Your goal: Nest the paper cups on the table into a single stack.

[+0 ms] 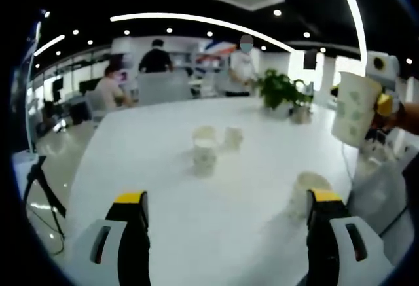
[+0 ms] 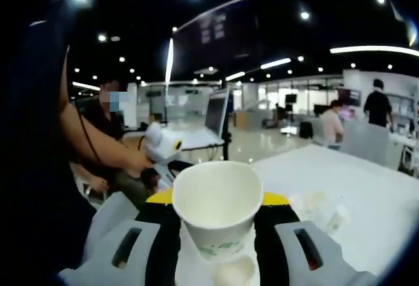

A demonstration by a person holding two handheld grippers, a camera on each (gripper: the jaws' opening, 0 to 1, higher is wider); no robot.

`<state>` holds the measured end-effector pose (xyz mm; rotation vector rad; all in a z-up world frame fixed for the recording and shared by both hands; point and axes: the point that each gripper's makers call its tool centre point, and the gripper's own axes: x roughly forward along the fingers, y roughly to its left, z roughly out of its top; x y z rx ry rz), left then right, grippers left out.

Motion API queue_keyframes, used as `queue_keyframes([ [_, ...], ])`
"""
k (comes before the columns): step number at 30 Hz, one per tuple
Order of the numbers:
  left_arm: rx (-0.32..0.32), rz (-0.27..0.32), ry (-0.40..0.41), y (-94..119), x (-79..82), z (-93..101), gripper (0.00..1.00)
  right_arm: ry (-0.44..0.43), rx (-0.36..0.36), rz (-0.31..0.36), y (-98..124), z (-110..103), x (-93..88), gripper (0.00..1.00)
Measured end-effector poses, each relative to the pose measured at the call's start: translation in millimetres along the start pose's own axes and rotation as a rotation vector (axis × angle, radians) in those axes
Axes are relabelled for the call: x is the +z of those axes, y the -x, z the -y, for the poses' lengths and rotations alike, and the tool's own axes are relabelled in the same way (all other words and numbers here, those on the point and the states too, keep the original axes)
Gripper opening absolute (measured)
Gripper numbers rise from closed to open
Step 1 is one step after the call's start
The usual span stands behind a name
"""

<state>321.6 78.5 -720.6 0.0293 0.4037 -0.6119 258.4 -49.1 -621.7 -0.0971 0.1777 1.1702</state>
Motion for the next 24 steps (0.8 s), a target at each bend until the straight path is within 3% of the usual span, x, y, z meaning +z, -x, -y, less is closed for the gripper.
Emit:
queue_keyframes([
  [7, -0.006, -0.001, -0.004, -3.6, 1.0, 0.8, 0.98, -0.008, -0.009, 0.009, -1.3, 0.5, -11.7, 0.40],
  [10, -0.008, -0.004, -0.007, -4.5, 1.8, 1.8, 0.98, 0.027, -0.039, 0.023, -1.6, 5.1, -22.2, 0.40],
  [24, -0.008, -0.010, -0.013, -3.2, 1.3, 0.4, 0.98, -0.027, -0.074, 0.032, -10.1, 14.8, -51.3, 0.40],
])
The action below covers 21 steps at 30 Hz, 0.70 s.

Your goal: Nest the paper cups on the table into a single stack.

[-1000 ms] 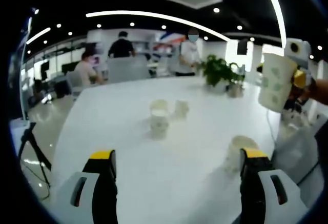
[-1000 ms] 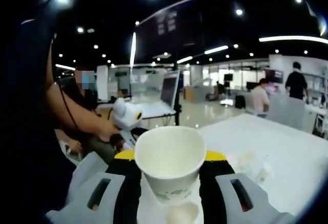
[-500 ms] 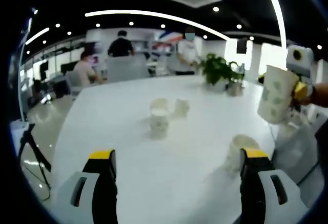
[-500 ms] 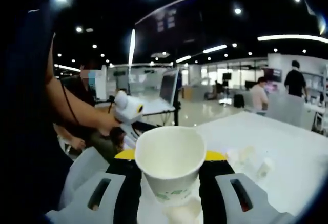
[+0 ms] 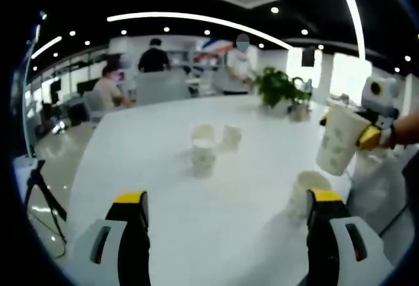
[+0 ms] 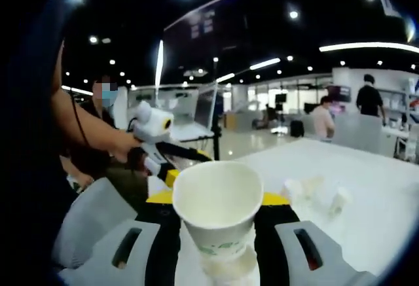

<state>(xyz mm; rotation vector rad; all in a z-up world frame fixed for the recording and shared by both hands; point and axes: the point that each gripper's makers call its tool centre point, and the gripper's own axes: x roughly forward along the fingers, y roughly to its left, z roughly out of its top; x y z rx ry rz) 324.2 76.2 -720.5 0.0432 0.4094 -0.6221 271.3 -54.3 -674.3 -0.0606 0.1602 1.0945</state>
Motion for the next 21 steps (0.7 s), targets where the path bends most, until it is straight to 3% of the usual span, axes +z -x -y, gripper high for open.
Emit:
queue_keyframes([
  [7, -0.002, -0.001, 0.001, -0.7, -0.6, 2.0, 0.98, -0.011, -0.032, 0.021, -5.4, 9.6, -21.2, 0.40],
  [21, -0.005, -0.006, 0.005, -1.2, -4.0, 3.5, 0.98, -0.053, -0.038, -0.023, -10.8, 10.0, -51.3, 0.40],
])
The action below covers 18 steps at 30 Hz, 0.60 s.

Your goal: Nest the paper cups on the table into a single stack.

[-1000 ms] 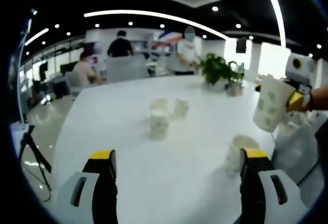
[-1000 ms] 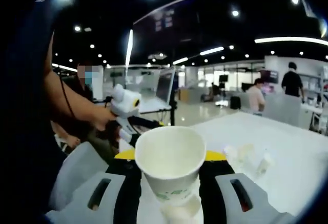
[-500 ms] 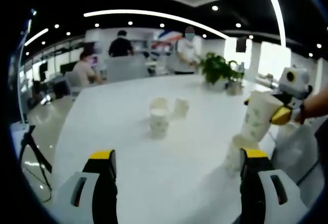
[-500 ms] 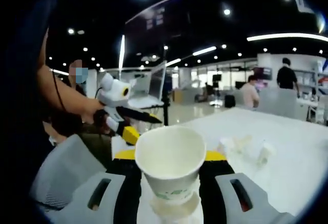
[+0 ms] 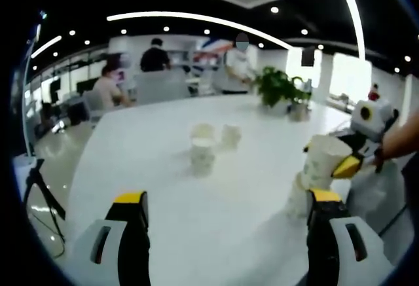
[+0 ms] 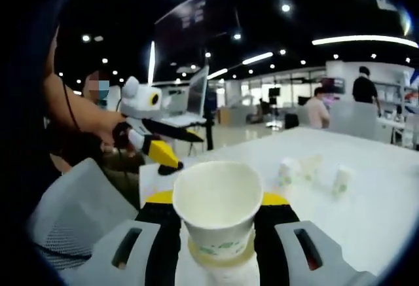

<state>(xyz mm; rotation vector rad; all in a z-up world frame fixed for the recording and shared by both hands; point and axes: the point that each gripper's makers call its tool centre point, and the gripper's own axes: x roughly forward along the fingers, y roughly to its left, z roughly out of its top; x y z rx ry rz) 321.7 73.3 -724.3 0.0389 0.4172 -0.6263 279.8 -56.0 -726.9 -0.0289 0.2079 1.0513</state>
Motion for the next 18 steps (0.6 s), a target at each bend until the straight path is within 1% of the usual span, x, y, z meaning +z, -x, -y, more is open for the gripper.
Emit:
queue_keyframes([
  [3, -0.002, -0.001, 0.001, -0.9, -1.4, 0.2, 0.98, -0.015, -0.004, -0.013, -2.0, 0.7, -7.7, 0.40],
  [11, 0.004, 0.002, 0.005, 0.2, -0.2, -2.1, 0.98, -0.007, -0.017, -0.062, -6.5, 0.6, -25.9, 0.41],
  [16, 0.003, 0.000, 0.005, 0.0, -2.1, -0.4, 0.98, 0.019, 0.000, -0.102, -8.3, -6.6, -36.4, 0.42],
  [18, 0.003, -0.004, 0.002, -0.3, -3.2, -0.2, 0.98, 0.032, 0.000, -0.097, -8.2, -7.6, -37.2, 0.42],
])
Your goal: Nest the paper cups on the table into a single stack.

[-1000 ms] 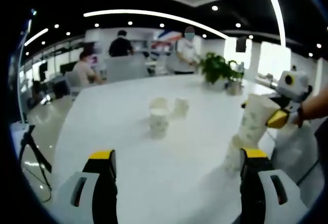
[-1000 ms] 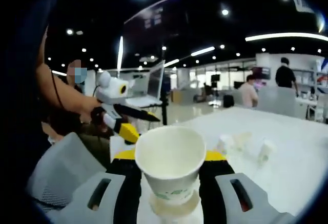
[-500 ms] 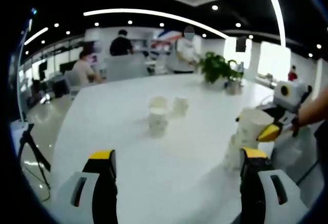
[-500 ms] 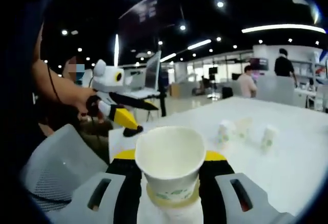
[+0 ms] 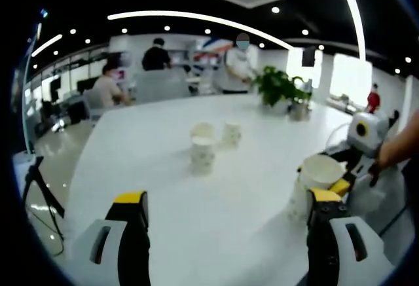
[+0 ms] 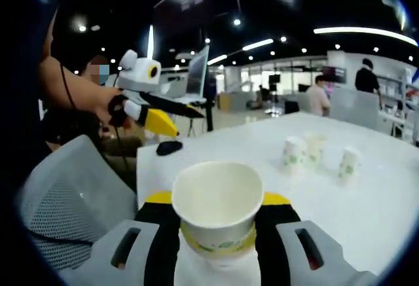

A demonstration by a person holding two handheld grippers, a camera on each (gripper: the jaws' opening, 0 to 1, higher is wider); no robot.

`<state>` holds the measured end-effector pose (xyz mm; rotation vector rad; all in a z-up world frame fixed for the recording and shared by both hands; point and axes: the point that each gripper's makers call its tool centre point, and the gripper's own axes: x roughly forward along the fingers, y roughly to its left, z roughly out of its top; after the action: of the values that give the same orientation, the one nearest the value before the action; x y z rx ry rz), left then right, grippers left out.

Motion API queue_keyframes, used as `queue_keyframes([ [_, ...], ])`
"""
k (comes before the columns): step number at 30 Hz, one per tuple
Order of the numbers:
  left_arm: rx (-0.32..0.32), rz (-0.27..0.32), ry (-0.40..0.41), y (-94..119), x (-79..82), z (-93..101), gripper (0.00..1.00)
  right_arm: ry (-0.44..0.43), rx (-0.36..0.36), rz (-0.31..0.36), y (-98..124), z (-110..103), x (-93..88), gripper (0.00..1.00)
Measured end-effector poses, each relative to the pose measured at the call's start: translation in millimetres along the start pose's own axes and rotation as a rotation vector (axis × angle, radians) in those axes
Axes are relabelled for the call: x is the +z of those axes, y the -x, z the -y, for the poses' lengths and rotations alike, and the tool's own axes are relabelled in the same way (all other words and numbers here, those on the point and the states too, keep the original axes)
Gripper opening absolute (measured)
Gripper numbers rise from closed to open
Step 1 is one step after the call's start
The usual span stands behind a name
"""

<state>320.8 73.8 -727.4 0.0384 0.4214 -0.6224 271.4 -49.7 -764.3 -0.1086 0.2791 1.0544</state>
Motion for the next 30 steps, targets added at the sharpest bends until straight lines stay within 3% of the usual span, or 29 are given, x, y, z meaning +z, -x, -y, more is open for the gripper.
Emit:
queue_keyframes([
  [11, -0.001, 0.003, 0.006, -0.7, 0.0, 0.8, 0.98, -0.041, -0.015, 0.004, -1.4, 2.6, 4.6, 0.47],
  [17, 0.001, 0.008, 0.011, 0.4, 0.4, 0.6, 0.98, -0.049, -0.014, 0.019, 1.0, 3.7, 14.5, 0.53],
  [20, 0.000, 0.008, 0.010, 1.5, 0.2, 1.6, 0.98, -0.043, -0.022, 0.022, 2.0, 7.0, 20.9, 0.63],
  [25, -0.007, 0.027, -0.001, 3.0, 6.1, 2.7, 0.98, -0.015, -0.040, 0.077, 11.5, 20.4, 54.7, 0.75],
  [30, -0.016, 0.063, -0.029, 3.0, 17.3, 4.3, 0.98, 0.001, -0.071, 0.107, 27.7, 42.8, 82.1, 0.79],
])
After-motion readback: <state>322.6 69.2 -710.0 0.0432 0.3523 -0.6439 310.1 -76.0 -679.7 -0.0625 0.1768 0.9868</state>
